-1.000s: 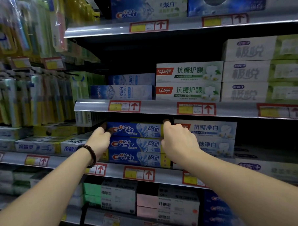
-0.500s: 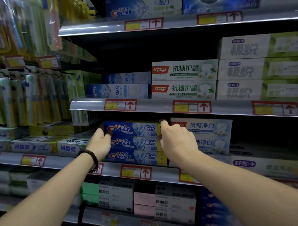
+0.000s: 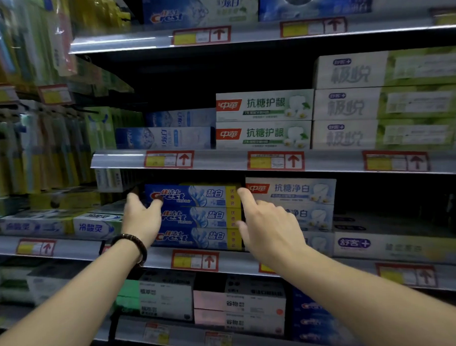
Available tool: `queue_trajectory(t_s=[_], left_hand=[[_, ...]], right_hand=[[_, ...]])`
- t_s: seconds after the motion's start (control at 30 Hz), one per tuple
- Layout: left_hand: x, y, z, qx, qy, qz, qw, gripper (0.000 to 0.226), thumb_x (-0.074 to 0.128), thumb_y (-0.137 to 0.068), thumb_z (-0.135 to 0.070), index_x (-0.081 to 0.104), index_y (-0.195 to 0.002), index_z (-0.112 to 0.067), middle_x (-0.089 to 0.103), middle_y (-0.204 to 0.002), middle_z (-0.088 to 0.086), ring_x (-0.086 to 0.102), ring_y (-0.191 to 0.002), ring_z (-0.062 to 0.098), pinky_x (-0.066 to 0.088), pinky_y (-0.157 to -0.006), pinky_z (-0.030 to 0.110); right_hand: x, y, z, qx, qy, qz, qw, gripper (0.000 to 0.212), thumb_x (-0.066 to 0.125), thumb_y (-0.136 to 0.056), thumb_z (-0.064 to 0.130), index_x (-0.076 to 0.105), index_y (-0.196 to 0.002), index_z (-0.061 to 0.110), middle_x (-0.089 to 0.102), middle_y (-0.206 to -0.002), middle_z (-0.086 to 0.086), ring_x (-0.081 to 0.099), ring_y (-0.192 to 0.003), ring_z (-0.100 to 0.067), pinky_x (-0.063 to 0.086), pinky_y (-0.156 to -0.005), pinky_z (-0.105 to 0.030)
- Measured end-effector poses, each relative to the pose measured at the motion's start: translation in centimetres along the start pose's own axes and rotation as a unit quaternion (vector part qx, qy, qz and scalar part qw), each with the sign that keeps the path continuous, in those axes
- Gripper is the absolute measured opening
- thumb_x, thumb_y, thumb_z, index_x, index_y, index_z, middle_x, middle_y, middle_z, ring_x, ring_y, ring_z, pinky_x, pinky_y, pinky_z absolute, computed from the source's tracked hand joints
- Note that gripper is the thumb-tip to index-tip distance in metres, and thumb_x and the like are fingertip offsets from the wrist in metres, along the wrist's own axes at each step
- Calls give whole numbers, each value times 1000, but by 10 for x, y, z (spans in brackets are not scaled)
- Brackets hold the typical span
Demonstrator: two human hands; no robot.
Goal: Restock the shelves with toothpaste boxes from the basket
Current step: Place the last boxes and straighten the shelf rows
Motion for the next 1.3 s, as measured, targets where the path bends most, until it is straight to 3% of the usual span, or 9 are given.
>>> queue_trajectory(t_s=[0.07, 0.17, 0.27, 0.47, 0.77, 0.93, 1.0, 1.1, 1.3], left_hand=[[-3, 20, -6, 26, -31, -98, 994, 52, 66, -99, -30, 45, -143, -13, 48, -145, 15, 48, -130, 39, 44, -108, 56], [7, 60, -16, 85, 1, -156, 984, 35, 72, -92, -19, 52, -121, -17, 55, -125, 11, 49, -121, 37, 44, -105, 54], [35, 92, -19, 122, 20, -102, 987, 31, 75, -88, -17, 52, -108, -23, 56, -105, 1, 56, -102, 31, 51, -93, 55], [91, 150, -21, 97, 25, 32, 994, 25, 70, -95, -17, 54, -111, -28, 59, -98, 0, 61, -86, 20, 44, -66, 30], [131, 171, -37, 48, 5, 164, 985, 56, 64, -102, -30, 41, -153, -28, 69, -93, -7, 62, -93, 4, 47, -86, 33], [145, 163, -37, -4, 43, 202, 978, 82, 65, -101, -35, 17, -166, -23, 72, -94, -5, 67, -96, 27, 53, -103, 57], [147, 162, -39, -10, 65, 213, 975, 83, 65, -101, -34, 15, -166, -21, 74, -97, -3, 72, -90, 27, 60, -88, 48], [150, 164, -43, -17, 84, 231, 969, 84, 65, -102, -31, 13, -167, -20, 76, -102, 0, 58, -51, 13, 52, -57, 31], [158, 163, -38, -35, 88, 226, 969, 86, 71, -97, -34, 19, -164, -28, 75, -104, 2, 55, -47, 13, 51, -54, 31]], right_hand=[[-3, 18, -9, 0, -30, -3, 1000, 48, 54, -105, 41, 32, -146, 29, 66, -108, 2, 68, -92, -35, 54, -70, -44], [-4, 41, -37, 58, -75, -6, 995, 35, 54, -104, 48, 39, -133, 35, 65, -96, 11, 66, -88, -23, 58, -72, -44], [-6, 58, -74, 143, -123, 5, 982, 33, 58, -103, 48, 43, -130, 37, 67, -84, 12, 65, -78, -12, 60, -67, -42], [-24, 77, -126, 251, -141, -3, 958, 40, 63, -101, 48, 45, -134, 32, 67, -83, 12, 66, -72, -11, 61, -62, -40], [-27, 82, -153, 323, -236, 38, 916, 57, 63, -104, 40, 34, -150, 21, 72, -87, -6, 71, -47, -14, 63, -55, -40], [-23, 83, -154, 352, -328, 58, 875, 69, 65, -103, 35, 27, -156, 17, 74, -98, -7, 74, -52, -22, 57, -51, -35], [-24, 83, -153, 355, -359, 62, 861, 71, 66, -103, 33, 26, -159, 15, 75, -96, -5, 76, -55, -24, 52, -49, -32], [-22, 82, -151, 351, -382, 73, 852, 73, 67, -103, 30, 25, -161, 14, 75, -94, -4, 76, -57, -25, 49, -47, -29], [-9, 76, -154, 350, -416, 105, 833, 66, 71, -100, 24, 33, -153, 15, 77, -97, -5, 77, -60, -28, 47, -44, -28]])
Point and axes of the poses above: each hand's wrist, its own y-axis away from the middle knuckle, its own x-axis out of the palm, z = x × y, the point moved 5 cm from there along -y, towards the middle knuckle
